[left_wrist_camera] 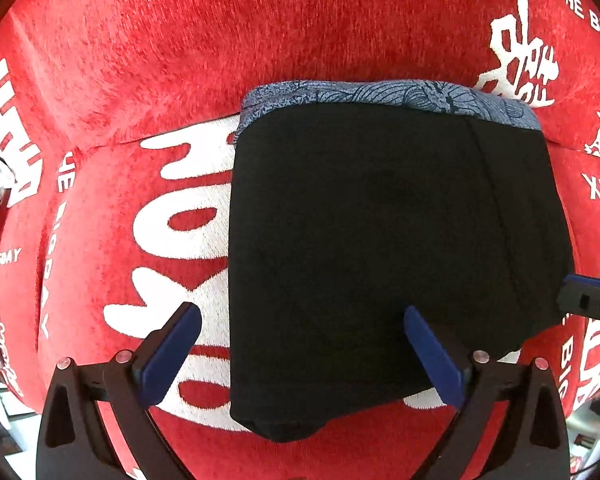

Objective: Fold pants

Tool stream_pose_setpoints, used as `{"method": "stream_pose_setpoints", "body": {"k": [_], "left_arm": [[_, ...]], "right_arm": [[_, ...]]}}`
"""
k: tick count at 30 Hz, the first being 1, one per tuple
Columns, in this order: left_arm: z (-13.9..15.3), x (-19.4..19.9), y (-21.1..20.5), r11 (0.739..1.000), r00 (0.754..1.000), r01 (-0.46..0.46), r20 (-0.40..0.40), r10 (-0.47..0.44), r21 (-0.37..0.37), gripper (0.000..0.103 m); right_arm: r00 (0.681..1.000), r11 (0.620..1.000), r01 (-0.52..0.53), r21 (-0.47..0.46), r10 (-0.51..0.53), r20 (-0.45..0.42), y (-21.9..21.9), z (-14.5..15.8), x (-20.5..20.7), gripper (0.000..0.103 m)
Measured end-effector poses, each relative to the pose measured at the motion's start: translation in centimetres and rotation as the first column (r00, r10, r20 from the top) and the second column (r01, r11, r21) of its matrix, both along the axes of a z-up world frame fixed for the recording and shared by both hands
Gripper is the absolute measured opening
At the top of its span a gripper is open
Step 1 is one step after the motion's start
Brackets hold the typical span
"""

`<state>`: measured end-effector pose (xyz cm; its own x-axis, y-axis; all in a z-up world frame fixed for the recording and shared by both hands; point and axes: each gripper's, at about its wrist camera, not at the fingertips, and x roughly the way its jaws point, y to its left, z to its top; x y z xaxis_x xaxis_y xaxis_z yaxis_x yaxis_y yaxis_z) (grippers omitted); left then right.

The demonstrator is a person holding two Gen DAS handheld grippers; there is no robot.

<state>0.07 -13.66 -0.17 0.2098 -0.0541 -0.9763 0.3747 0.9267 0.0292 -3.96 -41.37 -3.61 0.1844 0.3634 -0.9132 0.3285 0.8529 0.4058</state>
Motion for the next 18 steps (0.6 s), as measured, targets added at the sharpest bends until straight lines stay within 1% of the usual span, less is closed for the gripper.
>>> {"method": "stream_pose_setpoints", "body": {"k": [4, 7, 12, 18], "left_arm": [[-0.1, 0.2, 0.3, 1.0, 1.0, -0.006, -0.023, 0.005, -0.018, 0.102], [0.0, 0.2, 0.2, 1.0, 0.999, -0.006, -0.034, 0.005, -0.022, 0.102], [-0.3, 0.6, 0.2, 1.0, 0.999, 0.009, -0.046, -0.01, -0.024, 0.102], [-0.7, 1.2, 0.3, 0.999, 0.997, -0.012, -0.076, 0.009, -0.037, 0.102]], "right_arm": [[1.0, 1.0, -0.007, 0.005, 0.007, -0.001, 0.2, -0.1, 0.2, 0.058], [1.0, 1.0, -0.018, -0.002, 0.018, 0.001, 0.5, 0.0, 0.2, 0.062], [1.0, 1.0, -0.015, 0.014, 0.015, 0.001, 0.1, 0.1, 0.2, 0.065], [1.0, 0.999, -0.01, 0.042, 0.01, -0.002, -0.3, 0.2, 0.3, 0.068]]}}
